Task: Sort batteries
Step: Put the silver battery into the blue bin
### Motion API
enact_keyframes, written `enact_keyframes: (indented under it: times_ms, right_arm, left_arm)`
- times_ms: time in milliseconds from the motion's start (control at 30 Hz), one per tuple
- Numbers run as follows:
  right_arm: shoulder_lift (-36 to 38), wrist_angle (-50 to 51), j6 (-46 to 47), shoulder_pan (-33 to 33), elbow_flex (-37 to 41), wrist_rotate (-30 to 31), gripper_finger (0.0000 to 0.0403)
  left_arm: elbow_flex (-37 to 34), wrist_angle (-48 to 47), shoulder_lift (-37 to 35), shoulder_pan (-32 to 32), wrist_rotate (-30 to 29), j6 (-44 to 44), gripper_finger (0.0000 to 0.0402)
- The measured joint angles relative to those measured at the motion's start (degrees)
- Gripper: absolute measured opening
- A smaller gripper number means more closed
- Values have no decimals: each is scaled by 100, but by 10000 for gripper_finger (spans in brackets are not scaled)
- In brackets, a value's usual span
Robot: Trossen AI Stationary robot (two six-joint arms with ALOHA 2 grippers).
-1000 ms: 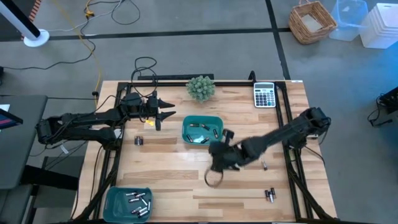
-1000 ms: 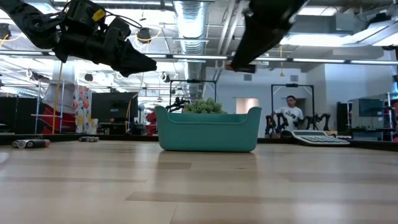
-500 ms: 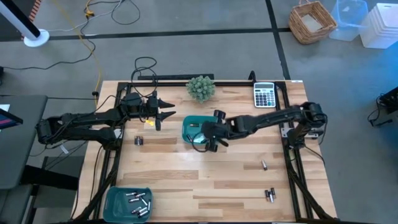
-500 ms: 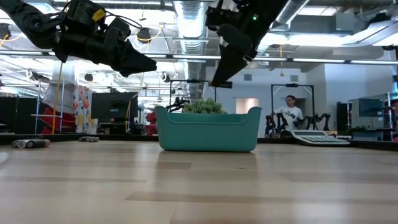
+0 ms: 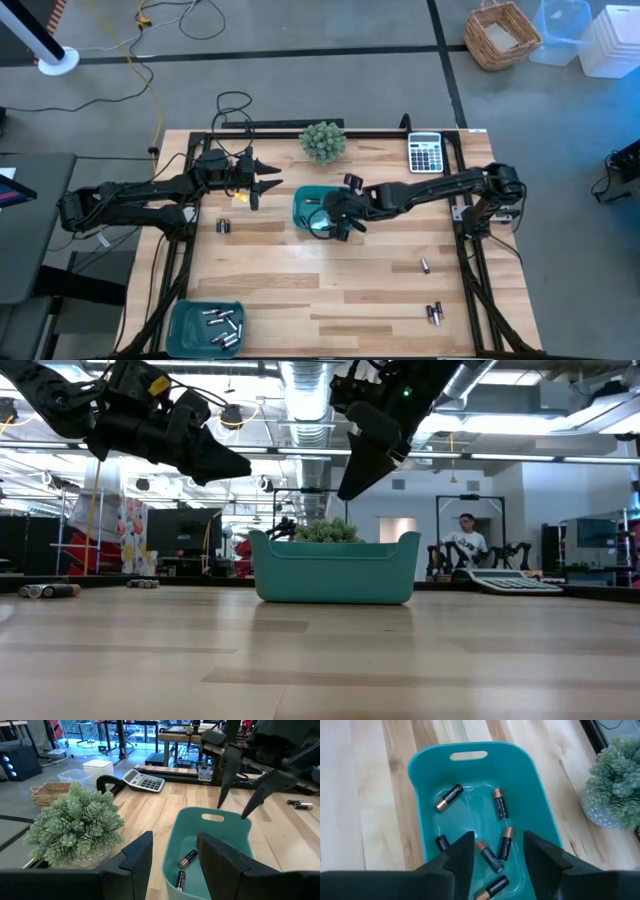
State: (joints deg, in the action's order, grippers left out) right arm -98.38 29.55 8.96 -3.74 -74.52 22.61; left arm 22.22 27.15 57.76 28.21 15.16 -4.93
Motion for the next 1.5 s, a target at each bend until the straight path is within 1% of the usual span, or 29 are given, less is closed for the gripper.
enact_keyframes:
  times_ms: [133, 300, 433, 633, 733, 800, 967, 1267, 1367, 1500]
  right_arm:
    - [189, 8, 73, -123, 0, 358, 201]
    - [730, -44, 319, -260, 192, 649, 199]
    - [1213, -53, 610, -441, 573, 978, 194]
    - [1982, 27, 1478, -875, 1401, 1531, 194]
    - [2284, 277, 2125, -1149, 1768, 1646, 194]
    - [2421, 626, 2638, -1336, 1971, 1651, 194]
    - [2562, 1000, 3518, -1841, 2296, 1849, 194]
    - [2568, 1844, 4840, -2651, 2337, 2138, 194]
    - [2529, 1958, 5131, -2866, 2337, 2290, 194]
    - [2438, 1972, 5297, -3027, 2337, 2320, 194]
  left_arm:
    - [0, -82, 0, 0, 0, -2, 148]
    - [0, -82, 0, 0, 0, 0, 148]
    - [0, -82, 0, 0, 0, 0, 148]
    - [0, -87, 0, 0, 1, 20, 148]
    - [0, -89, 0, 0, 0, 22, 148]
    - [0, -89, 0, 0, 1, 34, 148]
    - [0, -83, 0, 0, 0, 107, 148]
    - [0, -122, 0, 0, 0, 260, 148]
    - [0, -121, 0, 0, 0, 344, 148]
    - [19, -228, 0, 0, -2, 506, 148]
